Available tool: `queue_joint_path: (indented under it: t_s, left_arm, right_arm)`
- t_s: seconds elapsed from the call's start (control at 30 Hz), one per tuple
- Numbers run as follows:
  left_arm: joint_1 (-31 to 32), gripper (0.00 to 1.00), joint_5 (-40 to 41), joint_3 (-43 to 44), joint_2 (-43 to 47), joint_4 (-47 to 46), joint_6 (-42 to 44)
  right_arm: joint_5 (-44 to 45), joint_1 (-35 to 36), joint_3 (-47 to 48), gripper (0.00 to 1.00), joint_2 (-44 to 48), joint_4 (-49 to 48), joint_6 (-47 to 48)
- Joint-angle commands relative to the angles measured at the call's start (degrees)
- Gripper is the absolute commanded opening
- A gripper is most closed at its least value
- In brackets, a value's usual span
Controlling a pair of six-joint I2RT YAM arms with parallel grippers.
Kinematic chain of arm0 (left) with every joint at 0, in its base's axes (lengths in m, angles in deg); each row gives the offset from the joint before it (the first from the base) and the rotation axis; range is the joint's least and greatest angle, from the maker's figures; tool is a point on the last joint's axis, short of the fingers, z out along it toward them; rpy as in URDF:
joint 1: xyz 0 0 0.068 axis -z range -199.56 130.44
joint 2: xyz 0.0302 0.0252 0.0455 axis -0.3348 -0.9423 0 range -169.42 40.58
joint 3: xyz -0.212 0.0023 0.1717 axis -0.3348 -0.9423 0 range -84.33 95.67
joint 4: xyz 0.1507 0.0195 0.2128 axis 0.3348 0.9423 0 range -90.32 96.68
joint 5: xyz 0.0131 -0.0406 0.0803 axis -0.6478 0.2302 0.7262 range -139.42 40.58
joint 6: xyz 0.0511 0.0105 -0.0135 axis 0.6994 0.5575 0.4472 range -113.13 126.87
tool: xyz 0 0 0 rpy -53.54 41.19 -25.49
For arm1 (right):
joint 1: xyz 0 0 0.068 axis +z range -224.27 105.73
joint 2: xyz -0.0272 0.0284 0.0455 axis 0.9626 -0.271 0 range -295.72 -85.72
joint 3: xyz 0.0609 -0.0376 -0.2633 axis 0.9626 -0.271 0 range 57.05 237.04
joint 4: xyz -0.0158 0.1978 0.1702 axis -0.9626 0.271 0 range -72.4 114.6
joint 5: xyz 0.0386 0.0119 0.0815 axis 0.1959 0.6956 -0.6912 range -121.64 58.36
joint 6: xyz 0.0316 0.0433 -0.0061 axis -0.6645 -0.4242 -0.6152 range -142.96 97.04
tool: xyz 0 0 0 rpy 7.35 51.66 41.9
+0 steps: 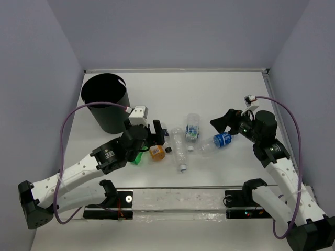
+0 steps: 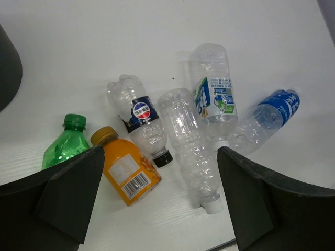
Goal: Put the plastic bottles in the bin
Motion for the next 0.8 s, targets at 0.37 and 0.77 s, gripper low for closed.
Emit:
queue_joint_path:
  t_s: [0.37, 0.77]
  left_arm:
    - [-6.46, 0.99, -2.31, 1.19, -3.85, 19.38, -11.19]
    - [-18.69, 0.99, -7.45, 1.0, -16.68, 16.49, -4.77]
  right_arm:
    - [3.06, 1.53, -2.72, 0.89, 1.69, -5.44, 1.13]
    - [1.21, 2.06, -4.12, 0.88, 1.51, -7.46, 1.39]
